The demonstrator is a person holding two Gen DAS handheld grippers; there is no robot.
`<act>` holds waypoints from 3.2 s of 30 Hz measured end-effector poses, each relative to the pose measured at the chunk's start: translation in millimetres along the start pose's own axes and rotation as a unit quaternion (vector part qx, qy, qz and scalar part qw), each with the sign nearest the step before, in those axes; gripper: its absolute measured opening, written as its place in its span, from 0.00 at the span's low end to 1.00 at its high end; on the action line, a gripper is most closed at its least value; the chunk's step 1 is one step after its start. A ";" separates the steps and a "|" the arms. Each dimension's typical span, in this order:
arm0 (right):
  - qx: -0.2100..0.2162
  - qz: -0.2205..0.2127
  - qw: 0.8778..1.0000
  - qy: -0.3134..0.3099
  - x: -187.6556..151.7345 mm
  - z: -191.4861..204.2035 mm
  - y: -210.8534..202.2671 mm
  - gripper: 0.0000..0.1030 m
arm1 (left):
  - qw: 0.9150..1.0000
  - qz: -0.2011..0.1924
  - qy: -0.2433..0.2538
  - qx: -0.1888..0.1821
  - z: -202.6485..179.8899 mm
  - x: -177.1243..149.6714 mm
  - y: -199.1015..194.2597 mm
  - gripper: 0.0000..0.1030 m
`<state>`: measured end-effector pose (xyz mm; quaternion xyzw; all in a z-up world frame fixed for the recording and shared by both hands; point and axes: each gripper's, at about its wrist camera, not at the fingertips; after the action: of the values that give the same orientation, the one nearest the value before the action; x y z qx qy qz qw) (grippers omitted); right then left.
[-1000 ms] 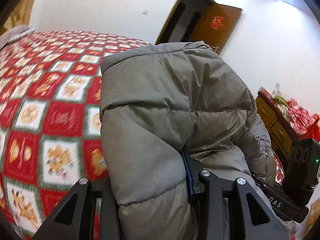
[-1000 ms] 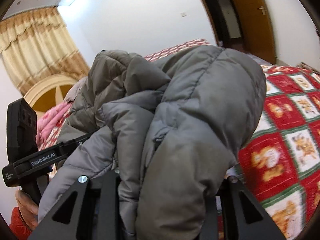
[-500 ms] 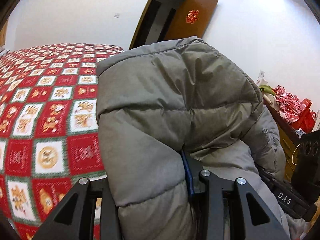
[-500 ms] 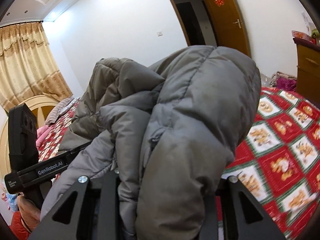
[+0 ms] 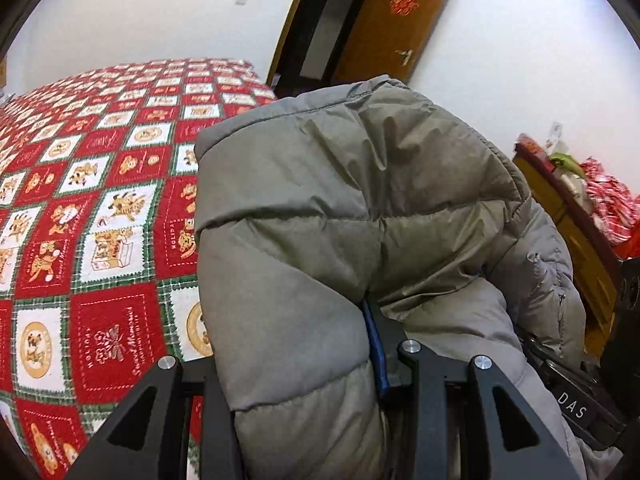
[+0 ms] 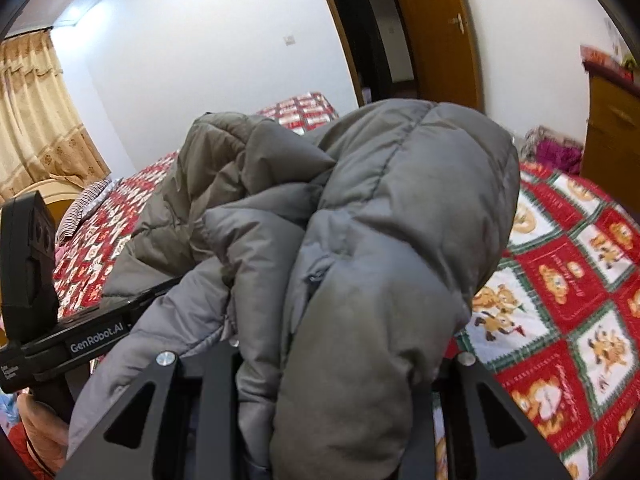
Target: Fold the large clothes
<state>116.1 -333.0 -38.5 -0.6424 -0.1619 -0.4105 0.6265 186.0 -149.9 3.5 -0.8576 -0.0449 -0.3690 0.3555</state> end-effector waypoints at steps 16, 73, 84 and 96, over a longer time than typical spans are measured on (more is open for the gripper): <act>0.041 0.069 0.997 0.004 19.9 -20.9 67.3 0.37 | 0.996 0.018 -0.019 0.080 15.3 1.8 44.2 0.36; -0.205 0.049 0.974 0.088 4.9 -49.6 38.8 0.58 | 0.987 0.009 0.065 0.149 -3.5 -6.2 55.4 0.49; -0.196 0.056 0.975 0.087 4.1 -51.1 41.9 0.59 | 0.992 0.010 0.038 0.123 -0.3 11.8 36.8 0.50; -0.199 0.055 0.974 0.091 3.7 -49.1 41.0 0.61 | 0.990 -0.057 0.040 0.121 -23.1 33.9 -13.2 0.65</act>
<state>132.0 -386.9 -69.3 -0.7222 0.0159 -0.4561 0.5198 192.2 -161.2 44.6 -0.7888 -0.1236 -0.4142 0.4369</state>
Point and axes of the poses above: each gripper's, at about its wrist camera, not at the fingertips, and y roughly the way its jaws point, z to its left, x to its top, and after that the axes turned 15 degrees about -x, right-handed
